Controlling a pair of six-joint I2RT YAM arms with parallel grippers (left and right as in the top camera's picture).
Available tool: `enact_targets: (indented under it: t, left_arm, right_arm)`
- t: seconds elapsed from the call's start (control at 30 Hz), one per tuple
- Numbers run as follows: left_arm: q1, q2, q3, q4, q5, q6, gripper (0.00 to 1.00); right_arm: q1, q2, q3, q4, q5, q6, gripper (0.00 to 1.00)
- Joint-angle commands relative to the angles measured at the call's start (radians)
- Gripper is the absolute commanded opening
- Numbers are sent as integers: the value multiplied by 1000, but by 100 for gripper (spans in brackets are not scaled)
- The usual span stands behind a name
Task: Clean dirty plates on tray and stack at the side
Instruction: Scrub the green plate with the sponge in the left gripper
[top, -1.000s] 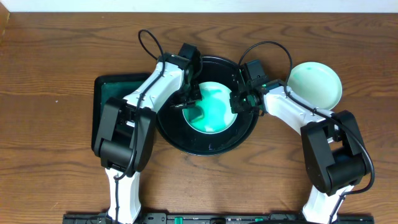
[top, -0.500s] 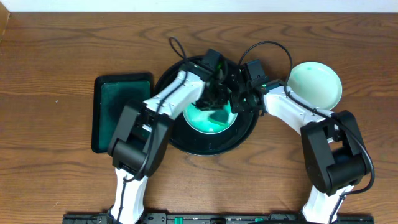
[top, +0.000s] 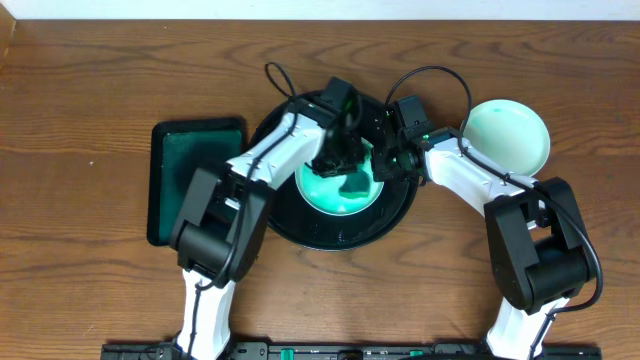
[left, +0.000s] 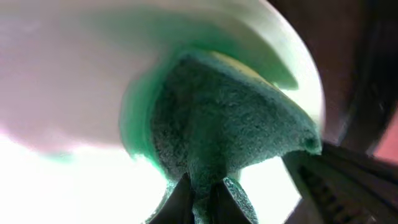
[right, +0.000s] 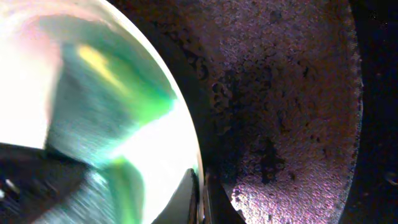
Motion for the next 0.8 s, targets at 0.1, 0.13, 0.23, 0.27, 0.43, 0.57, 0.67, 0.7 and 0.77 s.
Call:
enact_targets:
  t: [0.1,0.13,0.23,0.27,0.43,0.57,0.67,0.7,0.77]
  left_arm:
    - [182,43,-12,-100,-422,-12,7]
    - [194,43,-12,-116,-454,-3,7]
    - [213,43,-12,-160,-512,18,7]
    - [216,43,-12,-172,-510,30,7]
    - [184,42,-12,-248,-436,135,8]
    - [137,41,-12,-274,-292,202,7]
    - [108,41,-12,-267,-143,246,7]
    - [100,41,-12,-264,-77,261,7]
    - [87,41,-12,-256,41,280,7]
  right_arm:
    - [15,34,-10,-23,20,-13,1]
    - [15,34,-10,-23,20,-13,1]
    - [15,34,-10,-23,20,-13,1]
    - [15,34,-10,-23,20,-13,1]
    - [15,34,-10,-23,21,-13,1]
    - [15,34,-10,-27,20,-13,1]
    - [16,34,-10,-35,20,-13,1]
    - [16,34,-10,-38,20,-13,1]
    - [16,34,-10,-43,20,-13,1]
